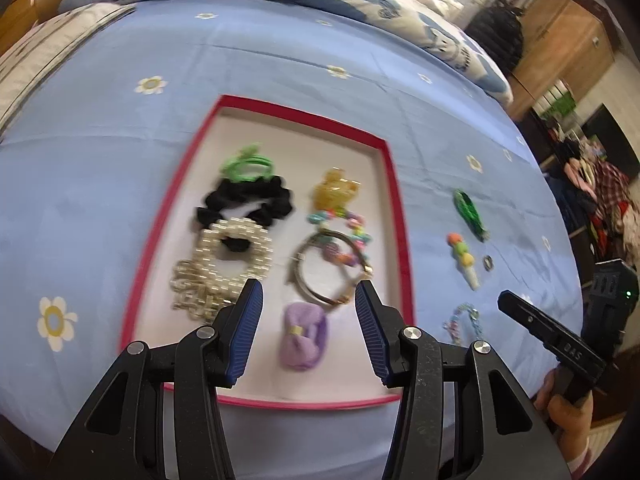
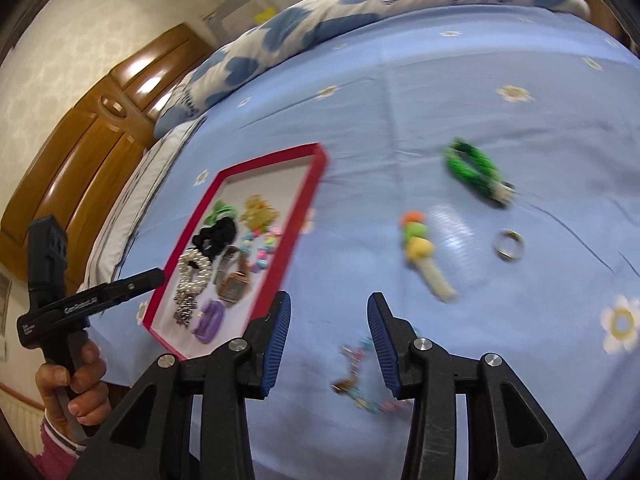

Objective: Organize jewelry
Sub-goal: 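Move both open tools back toward the bead bracelet and ring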

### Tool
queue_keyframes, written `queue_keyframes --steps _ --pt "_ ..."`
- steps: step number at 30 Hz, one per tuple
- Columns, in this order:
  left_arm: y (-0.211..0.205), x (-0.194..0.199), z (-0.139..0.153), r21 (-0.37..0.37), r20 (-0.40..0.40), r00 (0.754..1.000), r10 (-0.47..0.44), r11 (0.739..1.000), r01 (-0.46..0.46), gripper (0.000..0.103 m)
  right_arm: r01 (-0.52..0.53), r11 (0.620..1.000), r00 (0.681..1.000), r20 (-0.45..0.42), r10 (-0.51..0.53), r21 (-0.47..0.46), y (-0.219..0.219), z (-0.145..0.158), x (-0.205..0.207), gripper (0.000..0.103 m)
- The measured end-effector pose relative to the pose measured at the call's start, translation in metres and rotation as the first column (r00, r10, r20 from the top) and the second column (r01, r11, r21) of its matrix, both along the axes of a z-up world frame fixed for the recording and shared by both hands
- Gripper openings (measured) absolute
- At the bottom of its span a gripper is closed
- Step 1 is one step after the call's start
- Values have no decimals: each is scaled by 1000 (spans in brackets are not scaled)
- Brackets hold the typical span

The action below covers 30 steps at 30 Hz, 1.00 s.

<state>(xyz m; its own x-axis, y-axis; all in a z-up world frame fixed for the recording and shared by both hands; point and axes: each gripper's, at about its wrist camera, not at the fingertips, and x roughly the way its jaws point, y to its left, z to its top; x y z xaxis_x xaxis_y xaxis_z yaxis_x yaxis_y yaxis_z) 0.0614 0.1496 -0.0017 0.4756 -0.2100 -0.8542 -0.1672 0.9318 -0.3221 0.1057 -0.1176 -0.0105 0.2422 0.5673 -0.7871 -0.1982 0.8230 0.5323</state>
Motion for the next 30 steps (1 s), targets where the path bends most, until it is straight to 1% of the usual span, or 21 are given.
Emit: queue_keyframes --steps 8,12,17,24,30 --pt "-40 1 5 0 2 996 -88 996 88 47 95 995 995 -10 -95 -21 -47 -8 -10 43" --pt "-64 1 4 4 -3 990 -142 990 142 47 125 992 992 -12 -125 -33 -64 -13 -15 43" --pt "-97 1 1 7 -16 976 -215 976 216 47 153 987 988 -6 -153 -48 -79 -18 -15 43" --pt "-143 -1 -6 23 -32 945 -326 945 327 47 152 985 988 16 -151 -78 -90 -24 -9 43" --pt "-185 -1 -15 20 -31 902 -431 902 432 47 131 986 991 29 -128 -100 -95 -32 1 43"
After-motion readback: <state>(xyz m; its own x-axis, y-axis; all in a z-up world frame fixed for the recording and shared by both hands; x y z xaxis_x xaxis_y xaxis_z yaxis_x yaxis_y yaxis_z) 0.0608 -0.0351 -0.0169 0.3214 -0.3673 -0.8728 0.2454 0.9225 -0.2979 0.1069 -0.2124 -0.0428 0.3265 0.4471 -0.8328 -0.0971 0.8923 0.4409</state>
